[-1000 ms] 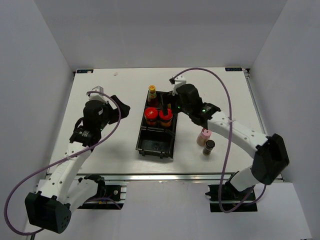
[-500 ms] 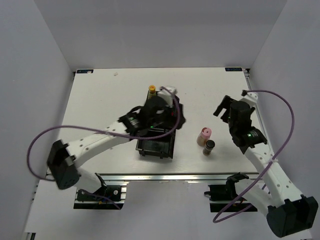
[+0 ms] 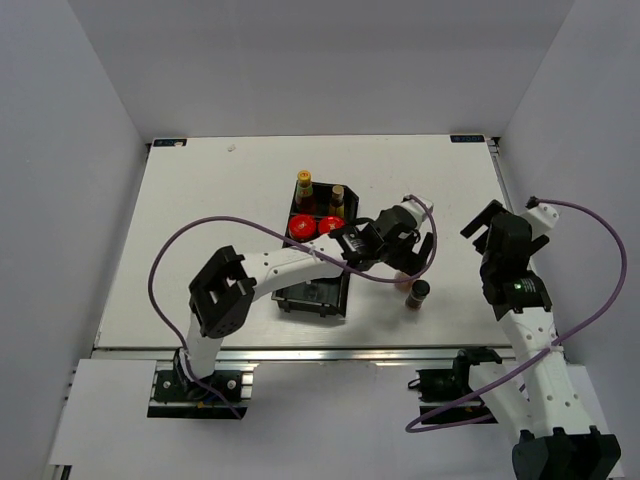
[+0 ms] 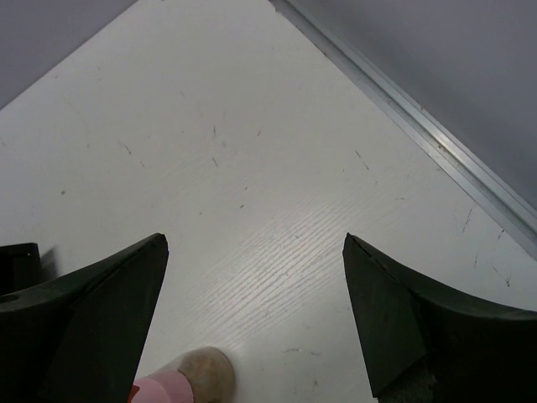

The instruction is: Organize the condiment bottles

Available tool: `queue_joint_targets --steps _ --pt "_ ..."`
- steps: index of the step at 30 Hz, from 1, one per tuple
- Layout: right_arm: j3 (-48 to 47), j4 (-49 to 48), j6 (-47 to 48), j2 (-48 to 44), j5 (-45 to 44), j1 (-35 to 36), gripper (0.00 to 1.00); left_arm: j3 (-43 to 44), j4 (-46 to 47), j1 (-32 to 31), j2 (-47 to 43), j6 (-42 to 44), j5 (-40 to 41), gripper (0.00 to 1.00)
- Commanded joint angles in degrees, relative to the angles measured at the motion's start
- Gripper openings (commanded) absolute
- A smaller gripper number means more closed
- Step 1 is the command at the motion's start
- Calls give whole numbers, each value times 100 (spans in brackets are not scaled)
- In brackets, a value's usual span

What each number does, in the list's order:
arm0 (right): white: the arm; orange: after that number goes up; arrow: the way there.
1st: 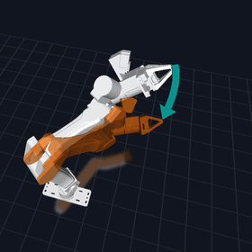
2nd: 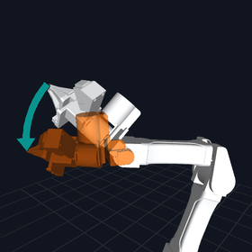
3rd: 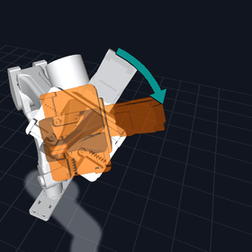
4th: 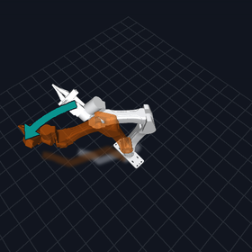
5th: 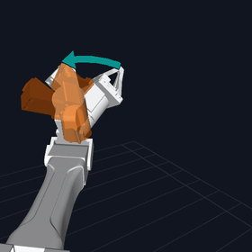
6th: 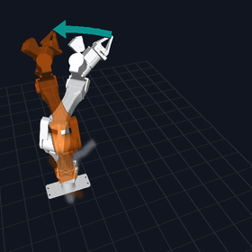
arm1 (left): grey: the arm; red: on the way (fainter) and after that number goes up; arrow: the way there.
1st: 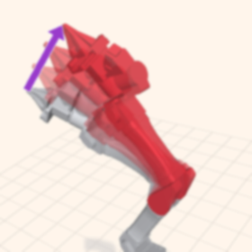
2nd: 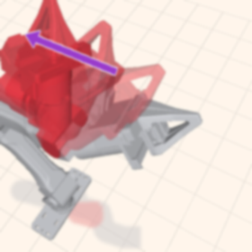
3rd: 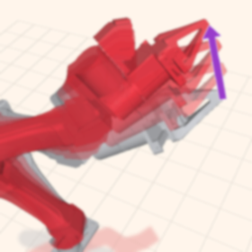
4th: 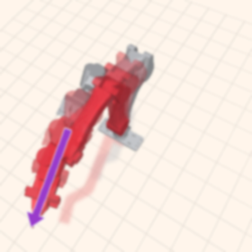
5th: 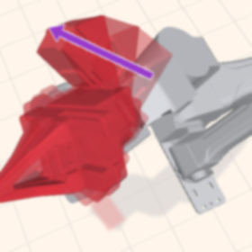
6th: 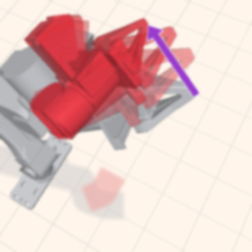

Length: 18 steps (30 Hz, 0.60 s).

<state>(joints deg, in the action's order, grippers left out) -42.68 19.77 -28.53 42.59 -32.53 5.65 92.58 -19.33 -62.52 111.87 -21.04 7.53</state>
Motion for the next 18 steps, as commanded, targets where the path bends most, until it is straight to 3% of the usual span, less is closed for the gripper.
queue_joint_targets --steps 1,18 --pt "66 -96 -3 65 317 -46 89 506 -185 -76 185 56 205 98" --pt "172 -254 59 65 415 -90 89 735 -97 -111 739 3 170 98"
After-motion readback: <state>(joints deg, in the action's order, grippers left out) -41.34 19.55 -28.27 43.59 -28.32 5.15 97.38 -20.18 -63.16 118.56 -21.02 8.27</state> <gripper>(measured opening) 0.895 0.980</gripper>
